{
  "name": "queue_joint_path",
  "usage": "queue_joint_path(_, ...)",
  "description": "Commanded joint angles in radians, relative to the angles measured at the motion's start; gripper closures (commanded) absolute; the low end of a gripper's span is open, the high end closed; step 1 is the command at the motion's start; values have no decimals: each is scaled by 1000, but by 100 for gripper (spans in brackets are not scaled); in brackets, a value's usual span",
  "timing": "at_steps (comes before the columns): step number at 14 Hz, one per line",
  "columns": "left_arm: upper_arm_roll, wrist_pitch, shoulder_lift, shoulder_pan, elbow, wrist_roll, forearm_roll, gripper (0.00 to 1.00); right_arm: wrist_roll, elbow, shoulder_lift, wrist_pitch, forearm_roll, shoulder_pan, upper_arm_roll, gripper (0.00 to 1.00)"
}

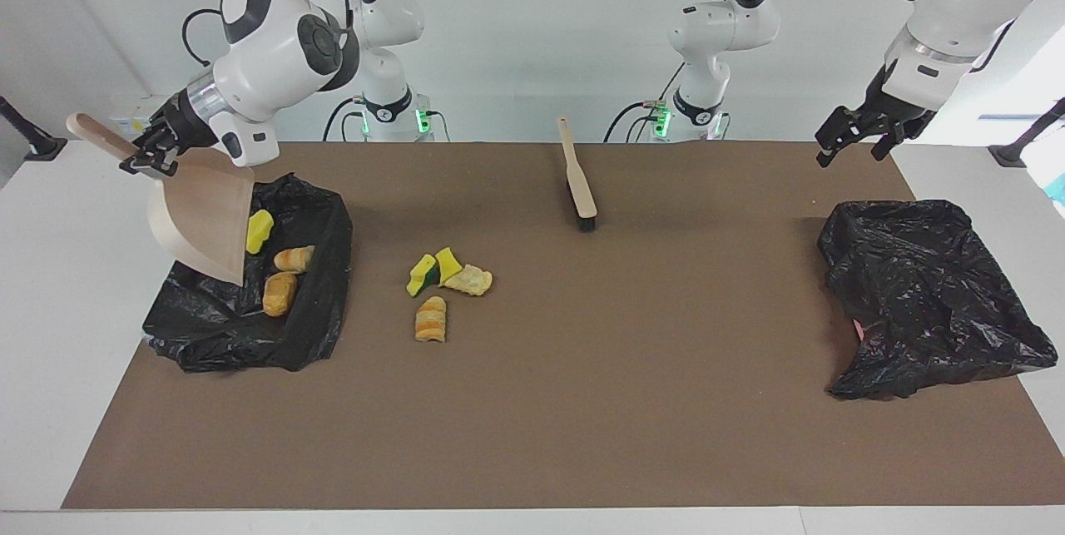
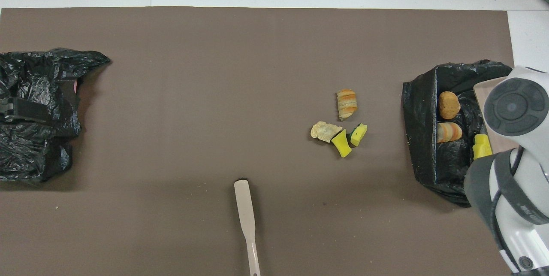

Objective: Sweep and dump trash in bin
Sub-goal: 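Tip the dustpan into the black bag while the left gripper drops the brush, then bring the empty dustpan back and set it on the mat with the right gripper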

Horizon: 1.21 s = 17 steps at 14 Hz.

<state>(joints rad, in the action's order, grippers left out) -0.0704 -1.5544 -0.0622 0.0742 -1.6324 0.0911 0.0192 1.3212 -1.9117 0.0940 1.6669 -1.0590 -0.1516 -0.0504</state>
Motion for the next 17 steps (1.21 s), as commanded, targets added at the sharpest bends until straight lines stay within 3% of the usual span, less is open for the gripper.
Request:
queue_joint_path(1,-11,53,78,1,115,-13,-24,0,-101,88,13,-91,179,-13,50,100)
queue_joint_path(4,-11,36,77,-7,105,-13,-30,0,-378,102,18,-134,400,-16,127,100)
queue_joint_path(7,-16,33,74,-10,95,-37,-41,0,-682,111,4,-104,687,-17,138,100)
queue_joint_path(9,-16,34,73,-5,94,-63,-41,0,-958,120,-34,-63,795,-87,139,100)
queue_joint_path(11,-11,33,68,-8,86,-64,-39,0,-1233,196,-118,-56,846,-175,139,100)
queue_joint_path(14,-11,30,67,-11,85,-64,-41,0,-1593,368,-322,-24,933,-275,139,100)
queue_joint_path(17,36,34,68,-71,82,-64,-39,0,-1794,521,-491,54,1002,-324,139,100)
